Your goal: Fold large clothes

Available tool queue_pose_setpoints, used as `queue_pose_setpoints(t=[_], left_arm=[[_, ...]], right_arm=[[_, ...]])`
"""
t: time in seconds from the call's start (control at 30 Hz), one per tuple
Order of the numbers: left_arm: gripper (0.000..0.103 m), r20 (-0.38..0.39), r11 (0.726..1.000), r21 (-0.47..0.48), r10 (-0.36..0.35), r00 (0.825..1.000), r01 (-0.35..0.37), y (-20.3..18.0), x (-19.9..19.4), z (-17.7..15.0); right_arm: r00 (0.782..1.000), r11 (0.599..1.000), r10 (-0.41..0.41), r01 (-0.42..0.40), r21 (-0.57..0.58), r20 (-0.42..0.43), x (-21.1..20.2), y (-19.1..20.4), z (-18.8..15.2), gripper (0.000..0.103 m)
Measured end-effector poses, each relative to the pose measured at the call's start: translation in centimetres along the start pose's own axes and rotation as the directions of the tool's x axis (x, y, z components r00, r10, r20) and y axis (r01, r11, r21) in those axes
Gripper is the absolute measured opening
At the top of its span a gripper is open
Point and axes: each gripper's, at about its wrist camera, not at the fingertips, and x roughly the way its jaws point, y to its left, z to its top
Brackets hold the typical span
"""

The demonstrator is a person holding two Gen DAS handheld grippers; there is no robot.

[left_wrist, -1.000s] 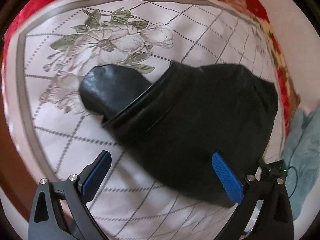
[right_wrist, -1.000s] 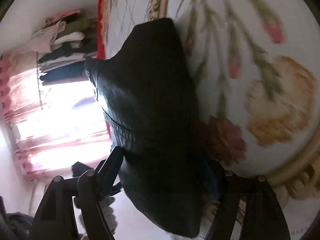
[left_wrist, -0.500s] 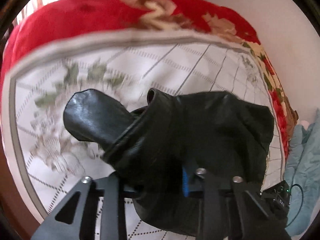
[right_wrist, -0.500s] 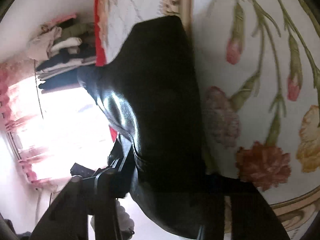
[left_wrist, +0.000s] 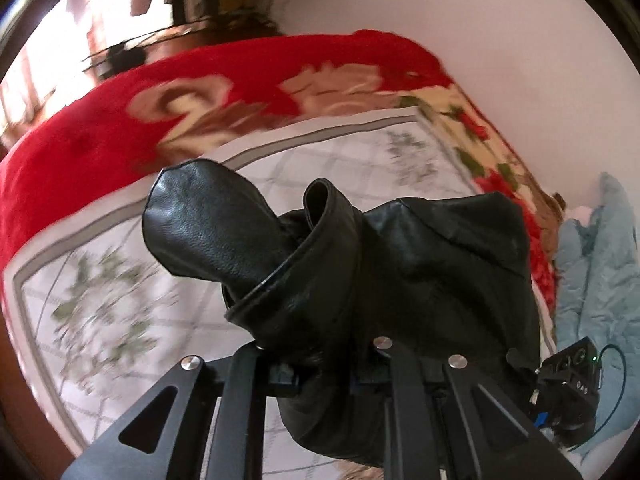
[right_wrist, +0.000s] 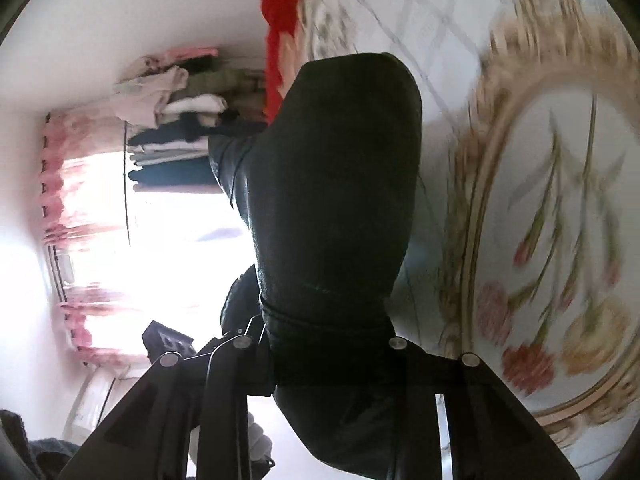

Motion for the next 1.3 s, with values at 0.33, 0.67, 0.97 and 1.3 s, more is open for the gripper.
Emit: queue_pose_setpoints(t=[0.33, 0.67, 0.97, 1.3], left_arm=[[0.011, -0.010, 0.980, 0.110, -0.169, 0.986, 0.169, -16.8, 7.5, 3.7], [0.012, -0.141, 0.945, 0.250, -0.179, 0.974, 0.210, -30.1, 21.3, 1.9], [0.043, -0.211, 0.916, 0.384, -0.032, 0.977, 0.113, -31.2, 23.9, 0.4], [0.101, -0.058, 0.762, 0.639, 0.189, 0.980, -0.109, -33.0, 18.8, -1.4]], right_arm=[[0.988, 0.998, -0.017, 0.026, -0.057, 0.155, -14.1, 0.7, 13.1, 0.031], [0.972, 0.997, -0.068, 0.056, 0.058, 0.223, -24.4, -9.5, 27.4, 0.031], [0.941, 0.958, -0.266, 0.236, 0.161, 0.209, -26.9, -13.5, 29.8, 0.060], [0.548, 0.603, -0.791, 0.774, 0.193, 0.273, -27.5, -4.2, 24.2, 0.078]])
